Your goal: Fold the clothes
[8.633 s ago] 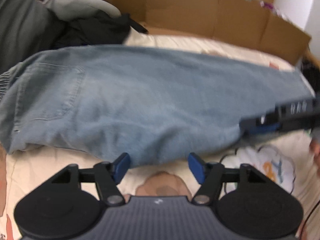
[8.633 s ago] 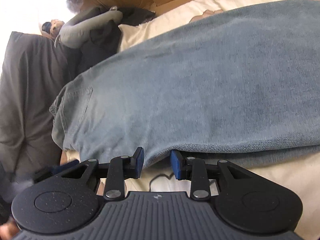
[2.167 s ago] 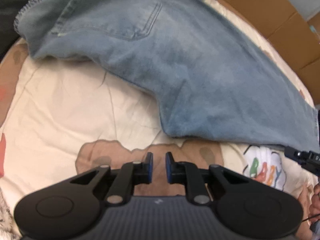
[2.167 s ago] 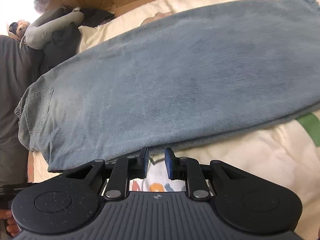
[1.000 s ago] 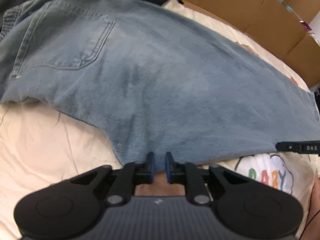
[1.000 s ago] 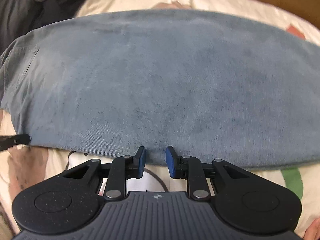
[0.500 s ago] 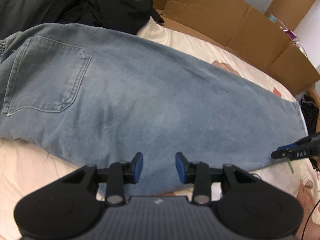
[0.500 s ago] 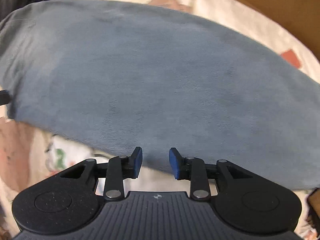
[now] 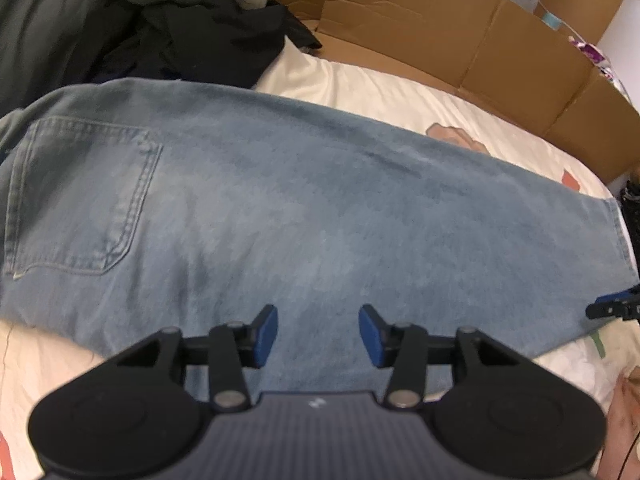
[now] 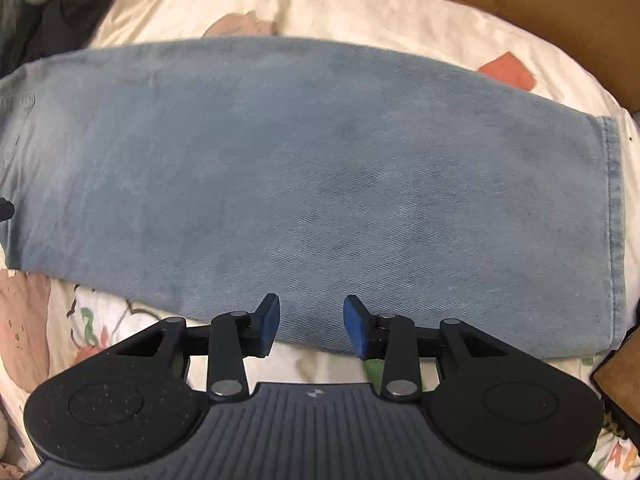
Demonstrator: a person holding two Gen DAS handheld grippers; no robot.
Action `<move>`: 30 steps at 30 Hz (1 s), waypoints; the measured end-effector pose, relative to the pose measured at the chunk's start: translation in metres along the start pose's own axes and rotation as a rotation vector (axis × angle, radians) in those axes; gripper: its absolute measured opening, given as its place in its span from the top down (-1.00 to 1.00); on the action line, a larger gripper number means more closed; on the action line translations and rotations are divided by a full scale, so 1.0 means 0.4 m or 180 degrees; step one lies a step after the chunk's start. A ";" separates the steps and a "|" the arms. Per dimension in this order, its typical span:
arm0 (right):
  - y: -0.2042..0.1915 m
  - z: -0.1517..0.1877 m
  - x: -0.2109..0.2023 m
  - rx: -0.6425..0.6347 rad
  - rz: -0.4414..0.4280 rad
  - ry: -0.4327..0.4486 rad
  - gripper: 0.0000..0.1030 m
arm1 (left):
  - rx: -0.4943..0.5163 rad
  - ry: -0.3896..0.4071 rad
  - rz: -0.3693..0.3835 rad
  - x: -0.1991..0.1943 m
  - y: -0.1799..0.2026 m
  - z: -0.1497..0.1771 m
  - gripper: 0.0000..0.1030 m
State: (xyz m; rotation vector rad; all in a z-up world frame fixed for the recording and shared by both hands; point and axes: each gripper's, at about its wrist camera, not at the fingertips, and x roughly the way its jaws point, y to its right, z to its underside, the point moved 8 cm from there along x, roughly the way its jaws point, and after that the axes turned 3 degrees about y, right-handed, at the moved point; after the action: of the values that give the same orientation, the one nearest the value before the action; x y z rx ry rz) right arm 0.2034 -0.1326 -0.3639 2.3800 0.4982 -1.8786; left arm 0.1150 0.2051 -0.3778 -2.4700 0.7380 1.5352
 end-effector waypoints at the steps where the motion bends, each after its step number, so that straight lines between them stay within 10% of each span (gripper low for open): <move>1: 0.017 0.004 -0.002 0.0043 -0.0019 0.0065 0.18 | 0.0002 0.0000 -0.0004 0.006 0.005 -0.008 0.06; 30: 0.434 0.168 -0.040 0.0927 0.0402 0.1368 0.21 | 0.0286 -0.0003 0.0478 0.178 0.327 -0.031 0.03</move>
State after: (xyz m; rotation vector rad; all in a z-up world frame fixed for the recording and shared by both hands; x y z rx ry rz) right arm 0.1881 -0.3169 -0.3907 2.9416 0.0902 -1.4720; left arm 0.0886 0.0633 -0.4165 -2.3972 0.9900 1.5146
